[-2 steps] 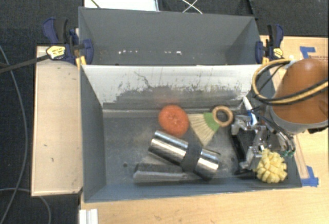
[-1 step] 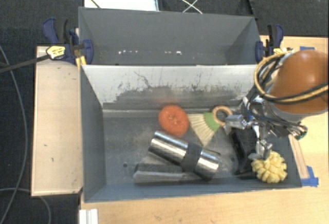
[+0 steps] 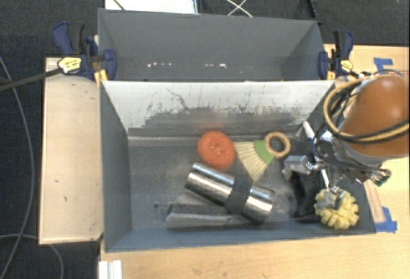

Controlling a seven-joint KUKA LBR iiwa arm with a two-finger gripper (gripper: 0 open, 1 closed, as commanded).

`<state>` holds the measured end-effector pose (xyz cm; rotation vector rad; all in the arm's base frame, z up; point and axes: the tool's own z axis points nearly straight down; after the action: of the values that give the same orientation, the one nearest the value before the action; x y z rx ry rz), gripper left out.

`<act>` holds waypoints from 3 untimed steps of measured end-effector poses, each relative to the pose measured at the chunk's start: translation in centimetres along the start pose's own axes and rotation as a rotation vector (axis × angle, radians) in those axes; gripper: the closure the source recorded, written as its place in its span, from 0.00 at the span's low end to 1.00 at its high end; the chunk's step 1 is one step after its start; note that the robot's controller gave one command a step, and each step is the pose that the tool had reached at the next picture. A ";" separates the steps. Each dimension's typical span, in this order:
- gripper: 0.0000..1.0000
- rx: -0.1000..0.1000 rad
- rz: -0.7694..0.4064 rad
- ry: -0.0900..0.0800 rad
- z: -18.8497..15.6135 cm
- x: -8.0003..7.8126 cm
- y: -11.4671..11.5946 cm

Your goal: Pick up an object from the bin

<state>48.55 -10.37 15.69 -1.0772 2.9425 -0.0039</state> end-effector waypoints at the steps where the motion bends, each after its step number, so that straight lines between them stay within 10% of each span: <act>1: 0.00 0.003 -0.069 -0.003 -3.2 -0.2 -3.1; 2: 0.00 -0.002 0.022 -0.008 1.7 0.6 -2.4; 3: 0.00 -0.006 -0.012 -0.002 -1.5 0.3 -2.6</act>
Offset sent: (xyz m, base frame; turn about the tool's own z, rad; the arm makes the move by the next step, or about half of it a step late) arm 0.0092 -0.0251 -0.0179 0.0225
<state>50.03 -12.52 17.25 -1.0952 2.9360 0.0066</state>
